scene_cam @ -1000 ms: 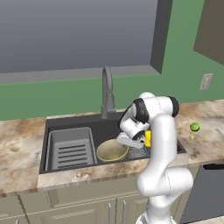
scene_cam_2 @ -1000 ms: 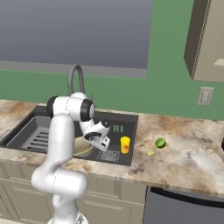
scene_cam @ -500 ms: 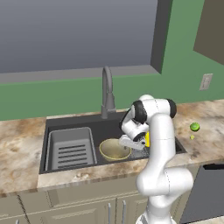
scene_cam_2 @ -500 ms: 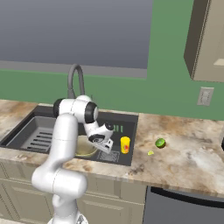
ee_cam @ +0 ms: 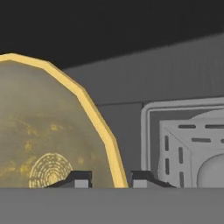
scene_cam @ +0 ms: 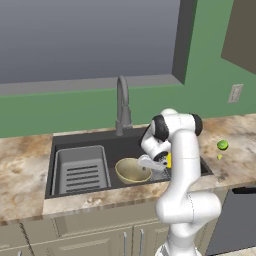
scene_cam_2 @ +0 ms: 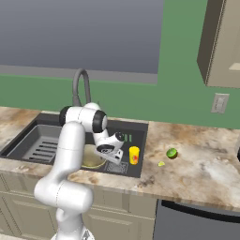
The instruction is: Remove the kiwi and lemon wedge from the sink. Then move the bowl and cup from the counter to the sink for washing.
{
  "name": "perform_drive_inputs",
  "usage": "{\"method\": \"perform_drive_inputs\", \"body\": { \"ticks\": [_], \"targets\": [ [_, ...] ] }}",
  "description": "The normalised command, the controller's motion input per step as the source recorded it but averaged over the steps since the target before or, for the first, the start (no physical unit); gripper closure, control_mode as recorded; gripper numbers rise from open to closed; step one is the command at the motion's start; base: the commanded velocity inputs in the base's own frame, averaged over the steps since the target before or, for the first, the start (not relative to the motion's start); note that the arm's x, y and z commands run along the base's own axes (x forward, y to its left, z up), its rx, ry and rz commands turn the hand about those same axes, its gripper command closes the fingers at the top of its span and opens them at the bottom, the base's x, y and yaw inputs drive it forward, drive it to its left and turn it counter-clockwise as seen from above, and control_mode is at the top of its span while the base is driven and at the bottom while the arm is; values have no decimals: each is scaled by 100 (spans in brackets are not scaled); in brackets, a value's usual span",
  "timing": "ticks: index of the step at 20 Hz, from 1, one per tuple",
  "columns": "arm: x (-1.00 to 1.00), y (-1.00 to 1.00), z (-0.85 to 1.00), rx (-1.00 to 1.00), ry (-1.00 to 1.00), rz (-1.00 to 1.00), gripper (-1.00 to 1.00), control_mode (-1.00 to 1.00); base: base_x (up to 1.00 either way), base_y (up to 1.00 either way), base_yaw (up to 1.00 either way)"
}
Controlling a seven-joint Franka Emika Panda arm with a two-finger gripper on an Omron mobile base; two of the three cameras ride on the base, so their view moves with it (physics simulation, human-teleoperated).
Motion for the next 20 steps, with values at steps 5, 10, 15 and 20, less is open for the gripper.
{"method": "perform_drive_inputs", "body": {
  "ticks": [5, 10, 15, 20],
  "targets": [
    [-1, 1, 11, 0, -9, 2, -100, -100, 0, 0, 0],
    [-3, 0, 22, 0, -3, 0, -100, -100, 0, 0, 0],
    [-7, 0, 35, 0, 0, 0, -100, -100, 0, 0, 0],
    [-8, 0, 47, -3, 0, 0, -100, -100, 0, 0, 0]
  ]
}}
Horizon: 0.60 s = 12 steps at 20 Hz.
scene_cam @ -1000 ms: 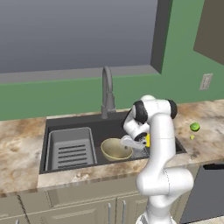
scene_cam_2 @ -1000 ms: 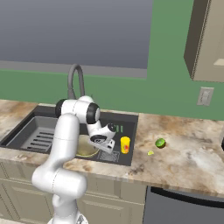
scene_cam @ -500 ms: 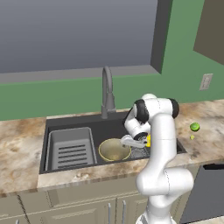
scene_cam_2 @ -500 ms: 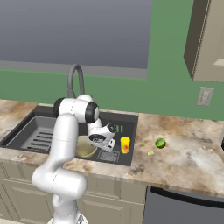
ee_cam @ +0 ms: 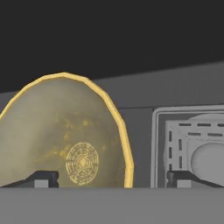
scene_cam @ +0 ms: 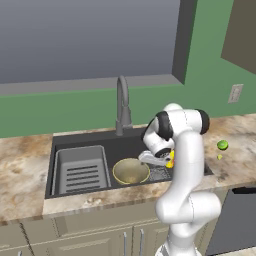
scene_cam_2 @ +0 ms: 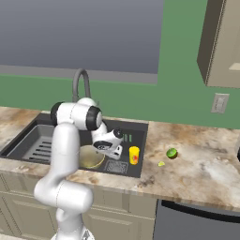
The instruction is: Remove the kiwi and lemon wedge from the sink. Then move the bowl and cup from the counter to the sink for washing.
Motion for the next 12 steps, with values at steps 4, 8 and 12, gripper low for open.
{"method": "perform_drive_inputs", "body": {
  "ticks": [4, 8, 12],
  "targets": [
    [-14, 0, 46, -6, 3, 0, -100, -100, 0, 0, 0],
    [-20, -7, 42, -11, 6, 0, -100, -100, 0, 0, 0],
    [-19, -10, 43, -12, 11, 0, -100, -100, 0, 0, 0]
  ]
}}
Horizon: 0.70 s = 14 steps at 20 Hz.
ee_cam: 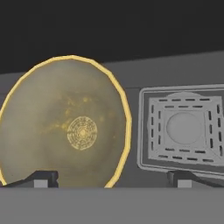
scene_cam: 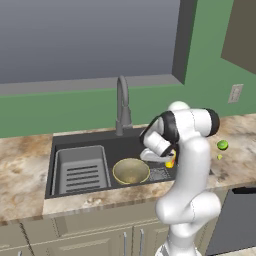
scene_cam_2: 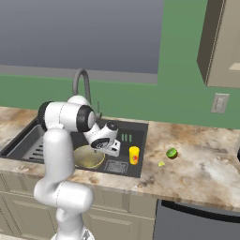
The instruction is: Remove the kiwi and lemon wedge from the sink. Then move the bowl and cup from the counter to the sink for washing.
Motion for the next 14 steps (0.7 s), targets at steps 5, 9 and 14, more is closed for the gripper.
{"method": "perform_drive_inputs", "body": {
  "ticks": [5, 9, 14],
  "targets": [
    [-17, -14, 45, -7, 10, 0, -100, -100, 0, 0, 0],
    [-15, -10, 50, -4, 8, 0, -100, -100, 0, 0, 0],
    [-19, -16, 43, -3, 1, 0, -100, -100, 0, 0, 0]
  ]
}}
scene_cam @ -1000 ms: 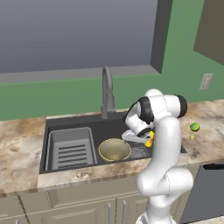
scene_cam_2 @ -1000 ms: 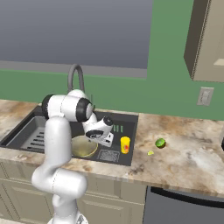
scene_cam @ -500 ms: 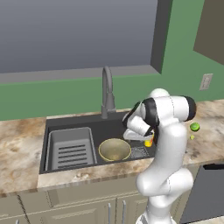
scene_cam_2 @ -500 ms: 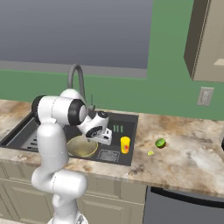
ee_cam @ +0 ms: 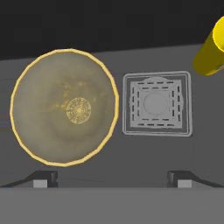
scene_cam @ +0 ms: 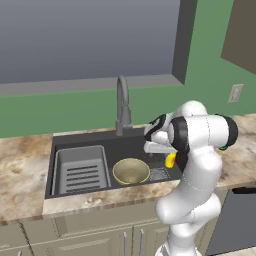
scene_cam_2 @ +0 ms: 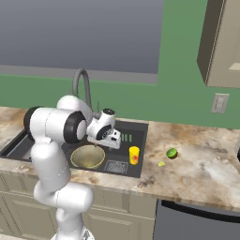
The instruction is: Remove the kiwi and lemon wedge from the sink. Then move the bowl and cup from the counter to the sink for washing.
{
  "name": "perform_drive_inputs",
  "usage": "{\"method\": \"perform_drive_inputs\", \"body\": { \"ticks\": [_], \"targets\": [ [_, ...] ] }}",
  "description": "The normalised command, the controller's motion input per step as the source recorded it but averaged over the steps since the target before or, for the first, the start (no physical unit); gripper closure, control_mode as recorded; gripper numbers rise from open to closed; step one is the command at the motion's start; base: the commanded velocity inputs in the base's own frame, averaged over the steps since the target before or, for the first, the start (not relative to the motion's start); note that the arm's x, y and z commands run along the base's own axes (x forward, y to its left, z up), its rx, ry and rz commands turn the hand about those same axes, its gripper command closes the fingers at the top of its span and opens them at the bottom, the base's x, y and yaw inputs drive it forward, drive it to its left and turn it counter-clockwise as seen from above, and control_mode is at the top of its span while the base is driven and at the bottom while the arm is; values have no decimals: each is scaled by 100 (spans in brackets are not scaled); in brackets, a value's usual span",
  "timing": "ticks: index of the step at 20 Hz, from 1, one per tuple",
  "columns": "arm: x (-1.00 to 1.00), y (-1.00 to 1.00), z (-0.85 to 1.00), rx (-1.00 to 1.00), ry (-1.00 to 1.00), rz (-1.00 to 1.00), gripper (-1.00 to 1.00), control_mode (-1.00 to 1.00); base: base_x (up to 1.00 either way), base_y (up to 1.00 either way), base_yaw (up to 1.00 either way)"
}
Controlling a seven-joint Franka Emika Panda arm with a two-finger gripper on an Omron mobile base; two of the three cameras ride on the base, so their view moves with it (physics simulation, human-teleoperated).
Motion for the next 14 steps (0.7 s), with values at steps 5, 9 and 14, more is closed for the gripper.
{"method": "perform_drive_inputs", "body": {
  "ticks": [5, 9, 14],
  "targets": [
    [-28, -15, 38, -2, 0, 0, -100, -100, 0, 0, 0],
    [-34, -12, 37, -3, 0, 0, -100, -100, 0, 0, 0],
    [-37, -8, 38, -5, -1, 0, -100, -100, 0, 0, 0]
  ]
}}
